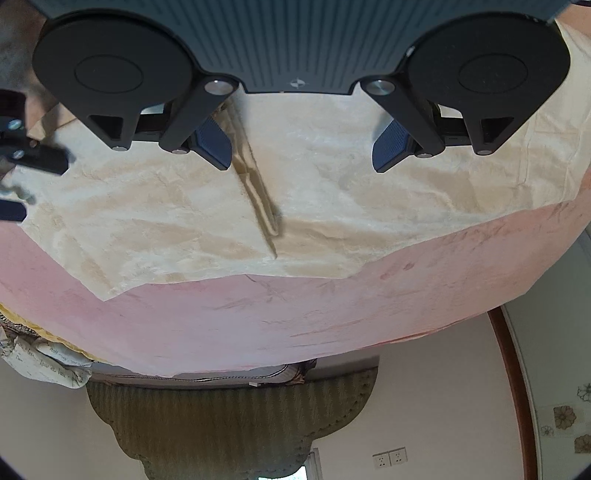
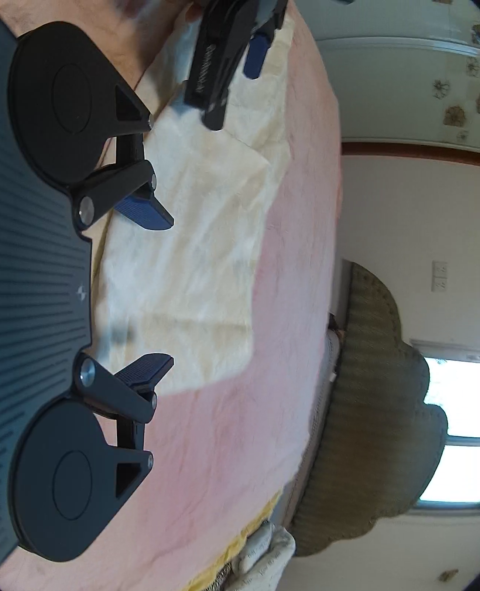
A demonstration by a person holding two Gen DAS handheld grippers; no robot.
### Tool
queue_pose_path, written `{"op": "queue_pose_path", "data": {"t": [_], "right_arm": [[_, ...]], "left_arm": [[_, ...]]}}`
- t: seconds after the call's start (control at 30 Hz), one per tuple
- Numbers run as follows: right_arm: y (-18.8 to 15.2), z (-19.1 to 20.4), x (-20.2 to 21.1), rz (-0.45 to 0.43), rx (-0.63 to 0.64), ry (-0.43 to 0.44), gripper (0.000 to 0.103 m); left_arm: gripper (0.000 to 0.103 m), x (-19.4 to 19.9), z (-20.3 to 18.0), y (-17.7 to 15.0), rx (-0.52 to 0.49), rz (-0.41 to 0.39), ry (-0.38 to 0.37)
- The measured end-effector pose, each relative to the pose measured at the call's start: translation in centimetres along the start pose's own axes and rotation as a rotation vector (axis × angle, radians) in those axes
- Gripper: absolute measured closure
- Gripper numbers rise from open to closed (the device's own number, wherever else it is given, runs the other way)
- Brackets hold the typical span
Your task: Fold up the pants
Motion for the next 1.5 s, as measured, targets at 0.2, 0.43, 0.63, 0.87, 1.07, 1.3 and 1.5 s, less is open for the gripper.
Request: {"op": "queue_pose_path", "data": {"t": [0.2, 0.43, 0.63, 0.87, 1.07, 1.3, 1.5], "right_arm": [[-1.4, -0.7, -1.7, 0.037, -0.103, 0.048, 0.029], [-0.6, 0.2, -1.1, 0.029, -0.085, -0.004, 0.029], [0.5, 2.8, -0.8, 0.001, 0.004, 0.023, 0.029], [2.1, 4.9, -0.2, -0.039, 0.015, 0.070, 0.029], [4.4, 15.1, 1.6, -0.154, 0.281, 0.292, 0.029], [2.1, 25.5, 1.4, -0.183, 0.650, 0.417, 0.029], [0.3, 30.2, -1.0, -0.199, 0.864, 0.326, 0.029]], "left_arm": [[0.017, 0.4, 3.3, -1.0, 0.073, 0.039, 0.049], [0.016, 1.0, 5.5, -1.7, 0.124, 0.047, 0.067], [0.014, 1.4, 5.7, -2.0, 0.124, 0.042, 0.076], [0.013, 4.2, 11.5, -1.8, 0.204, -0.021, 0.199], [0.013, 6.9, 20.4, -4.1, 0.435, 0.052, 0.287], [0.013, 9.6, 25.6, -7.6, 0.540, 0.118, 0.346], [0.013, 8.0, 26.8, -9.5, 0.760, 0.202, 0.073]]}}
Point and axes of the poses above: each gripper's, at about its wrist camera, not at the fingertips, and x roughly against the way its jaws point, z to its left, y to its top, the point moved 2 cm from there along -x, roughly the way its jaws point, and after that the axes turned 4 degrees about y, right-handed, at the moved point
